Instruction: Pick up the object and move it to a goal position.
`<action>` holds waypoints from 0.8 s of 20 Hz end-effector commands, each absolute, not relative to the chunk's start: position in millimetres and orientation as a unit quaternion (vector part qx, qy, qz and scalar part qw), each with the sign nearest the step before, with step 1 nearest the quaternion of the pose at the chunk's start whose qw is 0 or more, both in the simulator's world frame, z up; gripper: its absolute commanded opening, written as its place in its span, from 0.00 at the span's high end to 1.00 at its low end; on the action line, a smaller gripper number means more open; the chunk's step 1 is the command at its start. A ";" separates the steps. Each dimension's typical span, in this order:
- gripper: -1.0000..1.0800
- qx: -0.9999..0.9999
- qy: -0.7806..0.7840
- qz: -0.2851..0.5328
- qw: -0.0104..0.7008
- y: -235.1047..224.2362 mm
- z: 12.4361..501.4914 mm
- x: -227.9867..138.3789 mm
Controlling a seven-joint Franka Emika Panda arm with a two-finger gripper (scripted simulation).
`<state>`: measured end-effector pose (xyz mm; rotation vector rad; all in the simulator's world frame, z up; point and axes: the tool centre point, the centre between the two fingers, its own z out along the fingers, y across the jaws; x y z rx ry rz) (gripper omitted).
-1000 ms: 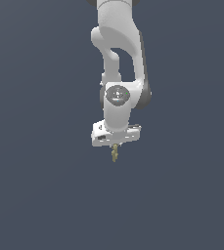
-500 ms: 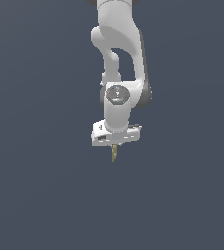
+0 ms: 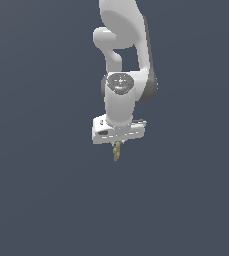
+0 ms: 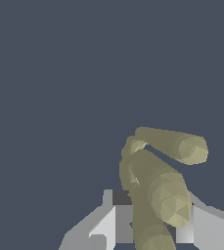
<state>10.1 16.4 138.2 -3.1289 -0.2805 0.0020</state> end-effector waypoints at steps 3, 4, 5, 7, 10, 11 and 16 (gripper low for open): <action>1.00 -0.996 -0.089 0.000 0.000 15.6 177.6 7.8; 1.00 -0.996 -0.089 0.000 0.000 15.4 187.9 7.1; 1.00 -0.996 -0.089 0.000 0.000 15.2 198.7 6.4; 1.00 -0.996 -0.089 0.000 0.000 14.7 221.8 5.0; 1.00 -0.996 -0.089 0.000 0.000 13.9 258.0 2.8; 1.00 -0.996 -0.089 0.000 0.000 13.7 270.0 2.1; 1.00 -0.996 -0.089 0.000 0.000 12.5 327.6 -0.8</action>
